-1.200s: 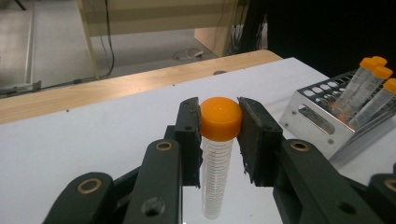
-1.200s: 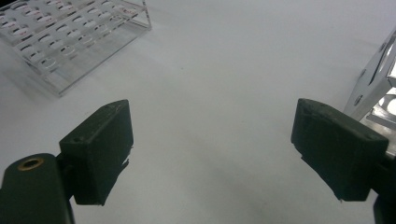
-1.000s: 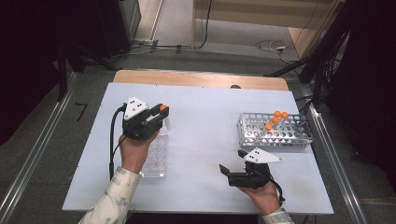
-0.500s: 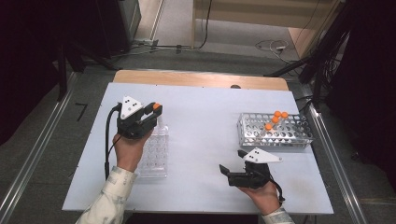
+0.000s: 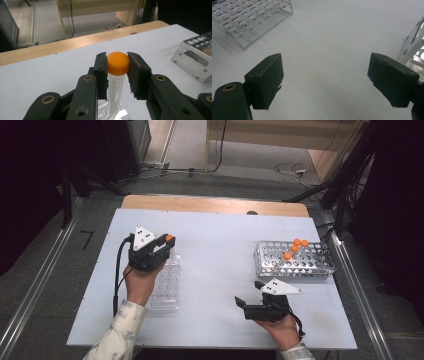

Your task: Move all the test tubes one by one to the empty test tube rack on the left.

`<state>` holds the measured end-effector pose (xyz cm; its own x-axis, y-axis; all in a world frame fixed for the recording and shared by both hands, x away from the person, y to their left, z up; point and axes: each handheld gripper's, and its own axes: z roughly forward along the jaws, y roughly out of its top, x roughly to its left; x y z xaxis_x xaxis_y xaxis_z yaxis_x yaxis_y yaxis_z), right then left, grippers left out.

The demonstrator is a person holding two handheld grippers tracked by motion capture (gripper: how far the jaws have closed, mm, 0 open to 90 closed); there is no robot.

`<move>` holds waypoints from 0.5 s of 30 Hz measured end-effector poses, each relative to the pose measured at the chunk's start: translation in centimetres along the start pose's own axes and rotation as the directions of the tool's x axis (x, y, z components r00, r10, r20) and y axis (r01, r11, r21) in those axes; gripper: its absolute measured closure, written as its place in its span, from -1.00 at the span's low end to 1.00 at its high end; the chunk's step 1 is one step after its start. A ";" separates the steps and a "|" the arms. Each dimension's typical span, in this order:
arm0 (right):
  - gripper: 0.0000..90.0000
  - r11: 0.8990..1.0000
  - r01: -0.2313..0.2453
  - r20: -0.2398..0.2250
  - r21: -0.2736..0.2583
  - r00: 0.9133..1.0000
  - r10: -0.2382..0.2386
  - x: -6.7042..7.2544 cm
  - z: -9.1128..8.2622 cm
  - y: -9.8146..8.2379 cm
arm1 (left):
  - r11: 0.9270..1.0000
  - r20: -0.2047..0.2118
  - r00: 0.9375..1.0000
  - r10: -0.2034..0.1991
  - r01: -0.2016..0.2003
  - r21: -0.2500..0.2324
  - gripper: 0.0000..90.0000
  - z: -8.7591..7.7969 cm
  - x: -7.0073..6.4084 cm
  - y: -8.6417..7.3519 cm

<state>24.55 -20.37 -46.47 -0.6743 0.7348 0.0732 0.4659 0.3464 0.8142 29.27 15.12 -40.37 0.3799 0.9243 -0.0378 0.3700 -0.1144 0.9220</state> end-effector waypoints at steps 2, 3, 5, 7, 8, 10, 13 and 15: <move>-0.74 1.000 0.002 -0.001 0.000 1.000 -0.002 0.0 0.0 0.0 | 1.000 0.003 1.000 -0.003 0.003 0.009 0.57 0.2 -0.1 -0.4; -0.74 1.000 0.002 -0.001 0.000 1.000 -0.002 0.0 0.0 0.0 | 1.000 0.002 1.000 0.003 -0.003 0.016 0.57 0.3 -0.1 -0.6; -0.74 1.000 0.002 0.000 0.001 1.000 -0.002 0.0 0.0 0.0 | 1.000 -0.002 1.000 0.009 -0.009 0.028 0.57 0.5 -0.2 -0.9; -0.73 1.000 0.001 -0.002 0.004 1.000 -0.001 0.0 0.1 0.0 | 0.999 -0.009 1.000 0.021 -0.021 0.040 0.57 0.7 -0.4 -1.3; -0.74 1.000 0.000 -0.003 0.005 1.000 0.000 0.0 0.1 0.0 | 0.999 -0.013 1.000 0.025 -0.024 0.046 0.57 0.8 -0.5 -1.4; -0.74 1.000 0.001 -0.002 0.006 1.000 -0.001 0.1 0.1 0.0 | 0.999 -0.013 1.000 0.021 -0.020 0.049 0.57 0.9 -0.5 -1.7; -0.73 1.000 -0.001 -0.002 0.007 1.000 0.001 0.1 0.1 0.0 | 0.998 -0.012 1.000 0.020 -0.019 0.059 0.57 1.1 -0.4 -2.1; -0.74 1.000 -0.001 -0.001 0.007 1.000 0.001 0.1 0.1 0.0 | 0.997 -0.014 1.000 0.020 -0.019 0.068 0.56 1.2 -0.4 -2.3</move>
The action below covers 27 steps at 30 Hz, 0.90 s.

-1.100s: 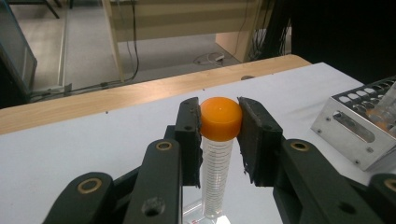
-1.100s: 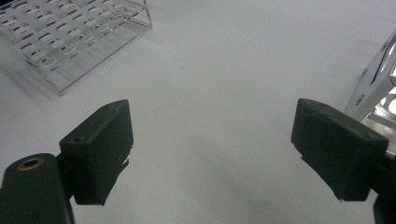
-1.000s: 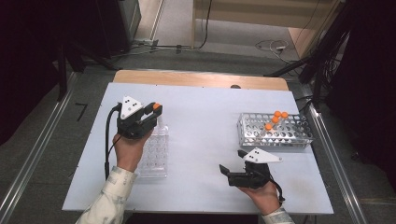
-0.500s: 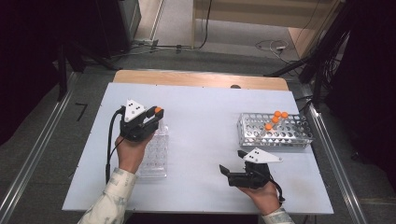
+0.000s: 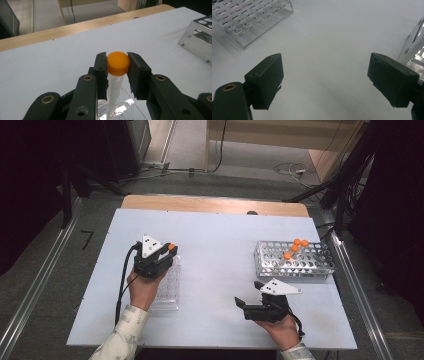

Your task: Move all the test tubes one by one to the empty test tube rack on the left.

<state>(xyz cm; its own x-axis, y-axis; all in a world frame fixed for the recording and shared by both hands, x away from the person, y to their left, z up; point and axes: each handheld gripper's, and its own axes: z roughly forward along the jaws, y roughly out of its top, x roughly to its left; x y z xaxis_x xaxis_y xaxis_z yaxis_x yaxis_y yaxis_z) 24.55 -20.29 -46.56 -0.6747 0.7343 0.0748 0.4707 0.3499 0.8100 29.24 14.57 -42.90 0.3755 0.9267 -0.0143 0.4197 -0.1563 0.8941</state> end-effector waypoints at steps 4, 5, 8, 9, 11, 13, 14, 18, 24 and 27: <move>-0.73 1.000 0.002 -0.001 0.000 1.000 -0.002 0.0 0.1 0.0 | 1.000 0.004 1.000 -0.007 0.007 0.009 0.56 0.2 0.0 -0.2; -0.73 1.000 0.001 -0.002 0.000 1.000 -0.001 0.0 0.1 0.0 | 1.000 0.006 1.000 -0.006 0.005 0.012 0.56 0.2 0.1 -0.3; -0.73 1.000 0.001 -0.002 0.001 1.000 -0.001 0.0 0.0 0.0 | 1.000 0.009 1.000 -0.009 0.009 0.016 0.55 0.3 0.1 -0.3; -0.73 1.000 0.001 -0.002 0.001 1.000 -0.001 0.0 0.1 0.0 | 1.000 0.010 1.000 -0.011 0.011 0.016 0.55 0.3 0.1 -0.3; -0.73 1.000 0.001 -0.003 0.001 1.000 -0.001 0.0 0.1 0.0 | 1.000 0.013 1.000 -0.014 0.014 0.018 0.55 0.3 0.1 -0.3; -0.73 1.000 0.002 -0.004 0.000 1.000 -0.002 0.0 0.1 0.0 | 1.000 0.015 1.000 -0.015 0.015 0.017 0.54 0.3 0.2 -0.3; -0.73 1.000 0.001 -0.005 0.002 1.000 -0.001 0.0 0.1 0.0 | 1.000 0.016 1.000 -0.017 0.017 0.016 0.54 0.3 0.2 -0.3; -0.73 1.000 -0.003 -0.005 0.006 1.000 0.003 0.0 0.1 0.0 | 1.000 0.034 0.999 -0.028 0.027 0.014 0.40 0.2 0.4 -0.3; -0.73 1.000 -0.007 -0.003 0.000 1.000 0.007 -0.1 0.0 0.0 | 0.999 0.059 0.997 -0.049 0.049 0.010 0.19 0.0 0.5 -0.1; -0.73 1.000 -0.009 0.000 -0.001 1.000 0.009 -0.2 0.0 0.0 | 0.998 0.060 0.996 -0.061 0.061 0.008 -0.04 -0.1 0.4 -0.1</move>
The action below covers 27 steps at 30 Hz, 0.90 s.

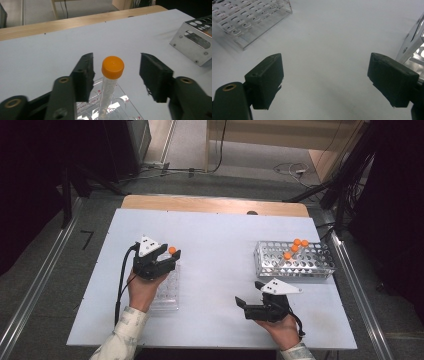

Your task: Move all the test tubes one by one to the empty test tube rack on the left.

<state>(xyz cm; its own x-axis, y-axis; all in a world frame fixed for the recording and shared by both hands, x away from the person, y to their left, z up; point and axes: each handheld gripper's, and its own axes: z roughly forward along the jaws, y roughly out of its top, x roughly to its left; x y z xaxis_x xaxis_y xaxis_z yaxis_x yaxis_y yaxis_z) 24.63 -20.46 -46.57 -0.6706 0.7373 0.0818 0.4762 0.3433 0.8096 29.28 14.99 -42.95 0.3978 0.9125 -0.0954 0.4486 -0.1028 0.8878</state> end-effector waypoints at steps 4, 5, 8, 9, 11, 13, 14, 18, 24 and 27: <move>-0.73 1.000 -0.002 0.004 0.000 1.000 0.002 -0.1 0.0 0.0 | 1.000 -0.003 1.000 -0.011 0.011 -0.003 -0.31 -0.3 -0.1 0.1; -0.73 1.000 -0.007 0.005 -0.004 1.000 0.007 -0.1 -0.1 0.1 | 1.000 -0.006 1.000 -0.013 0.013 -0.010 -0.37 -0.4 -0.2 0.1; -0.73 1.000 -0.013 0.014 -0.016 1.000 0.014 -0.5 -0.4 0.2 | 1.000 -0.005 1.000 -0.010 0.010 -0.016 -0.48 -0.9 -0.4 0.1; -0.73 1.000 -0.017 0.021 -0.019 1.000 0.018 -0.6 -0.6 0.2 | 1.000 -0.002 1.000 -0.009 0.009 -0.015 -0.53 -1.1 -0.4 0.1; -0.72 0.999 -0.023 0.028 -0.033 0.999 0.023 -0.9 -0.8 0.3 | 1.000 0.007 1.000 -0.012 0.012 -0.019 -0.55 -1.5 -0.5 0.0; -0.72 0.999 -0.031 0.037 -0.040 0.999 0.032 -1.3 -1.1 0.4 | 0.999 0.014 1.000 -0.012 0.013 -0.029 -0.56 -2.0 -0.5 -0.1; -0.72 0.998 -0.034 0.043 -0.045 0.998 0.036 -1.5 -1.3 0.4 | 0.999 0.014 1.000 -0.011 0.011 -0.034 -0.56 -2.2 -0.5 -0.2; -0.72 0.997 -0.050 0.066 -0.062 0.996 0.054 -2.2 -2.0 0.5 | 0.999 0.022 1.000 -0.008 0.009 -0.039 -0.58 -3.0 -0.6 -0.4; -0.71 0.994 -0.073 0.112 -0.083 0.990 0.082 -3.5 -2.8 0.5 | 0.999 0.033 0.999 0.006 -0.004 -0.044 -0.59 -4.0 -1.1 -0.8; -0.68 0.991 -0.088 0.139 -0.097 0.985 0.101 -4.2 -3.3 0.5 | 0.999 0.039 0.999 0.005 -0.004 -0.046 -0.59 -4.5 -1.1 -1.0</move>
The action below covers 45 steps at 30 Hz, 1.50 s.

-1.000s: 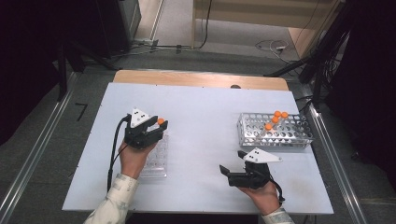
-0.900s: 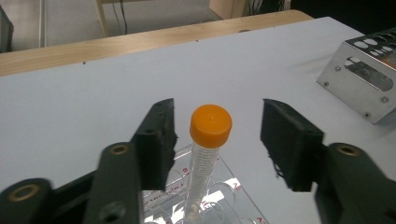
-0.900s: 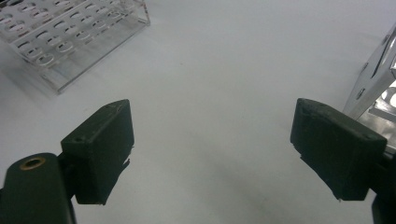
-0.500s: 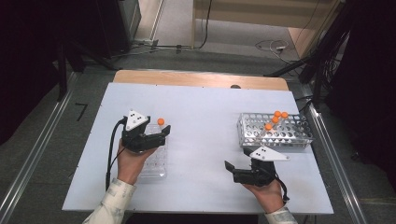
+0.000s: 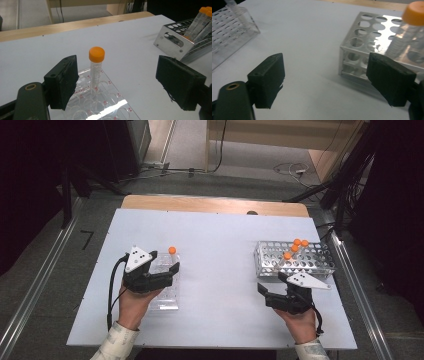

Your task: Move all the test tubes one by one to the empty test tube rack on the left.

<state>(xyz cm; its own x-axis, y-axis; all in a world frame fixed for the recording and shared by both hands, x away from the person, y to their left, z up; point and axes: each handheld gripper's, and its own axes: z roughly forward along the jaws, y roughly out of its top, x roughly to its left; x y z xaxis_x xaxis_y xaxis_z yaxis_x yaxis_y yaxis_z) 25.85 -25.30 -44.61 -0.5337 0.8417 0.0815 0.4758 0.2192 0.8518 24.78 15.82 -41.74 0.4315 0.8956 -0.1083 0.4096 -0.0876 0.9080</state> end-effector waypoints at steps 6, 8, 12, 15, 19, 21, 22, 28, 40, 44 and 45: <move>-0.61 0.999 -0.027 0.065 -0.032 0.997 0.029 -1.5 -0.4 0.2 | 1.000 0.006 1.000 0.002 -0.002 0.001 -0.59 -0.5 -0.1 -0.4; -0.58 0.999 -0.031 0.089 -0.039 0.995 0.034 -1.9 -0.4 0.2 | 1.000 0.012 1.000 0.000 0.000 0.005 -0.62 -0.6 -0.1 -0.4; -0.50 0.998 -0.030 0.147 -0.053 0.988 0.038 -2.7 -0.1 0.4 | 1.000 0.016 1.000 -0.001 0.001 0.004 -0.66 -1.0 -0.1 -0.5; -0.39 0.997 -0.040 0.180 -0.065 0.982 0.051 -3.4 0.3 0.5 | 1.000 0.022 1.000 -0.010 0.010 -0.006 -0.67 -1.3 -0.1 -0.6; -0.20 0.997 -0.036 0.204 -0.073 0.978 0.050 -4.1 0.9 0.6 | 1.000 0.020 1.000 -0.008 0.008 -0.007 -0.67 -1.8 0.0 -1.0; -0.12 0.996 -0.041 0.212 -0.078 0.976 0.056 -4.4 1.3 0.6 | 1.000 0.020 1.000 -0.002 0.002 -0.004 -0.67 -1.8 0.0 -1.2; -0.07 0.996 -0.044 0.212 -0.080 0.975 0.060 -4.6 1.5 0.7 | 1.000 0.018 1.000 -0.003 0.003 -0.002 -0.67 -1.8 0.0 -1.3; 0.12 0.994 -0.060 0.208 -0.093 0.975 0.079 -5.2 2.2 0.7 | 1.000 0.020 1.000 0.007 -0.008 0.009 -0.67 -1.7 -0.2 -1.5; 0.37 0.994 -0.067 0.205 -0.089 0.975 0.084 -5.4 2.8 0.7 | 1.000 0.029 1.000 0.008 -0.009 0.014 -0.67 -1.6 -0.2 -1.6; 0.50 0.995 -0.060 0.208 -0.084 0.975 0.076 -5.3 2.9 0.7 | 1.000 0.035 0.999 0.006 -0.007 0.016 -0.70 -1.6 -0.3 -1.6; 0.55 0.995 -0.056 0.213 -0.084 0.974 0.073 -5.2 2.9 0.7 | 1.000 0.036 0.999 0.005 -0.006 0.015 -0.71 -1.5 -0.3 -1.6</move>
<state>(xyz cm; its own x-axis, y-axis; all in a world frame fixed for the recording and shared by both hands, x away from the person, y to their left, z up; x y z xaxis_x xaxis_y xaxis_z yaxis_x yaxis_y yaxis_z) 31.03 -28.09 -45.96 -0.3364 0.9412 0.0312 0.4448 0.1296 0.8862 22.74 16.33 -42.52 0.4624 0.8788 -0.1180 0.4193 -0.0995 0.9024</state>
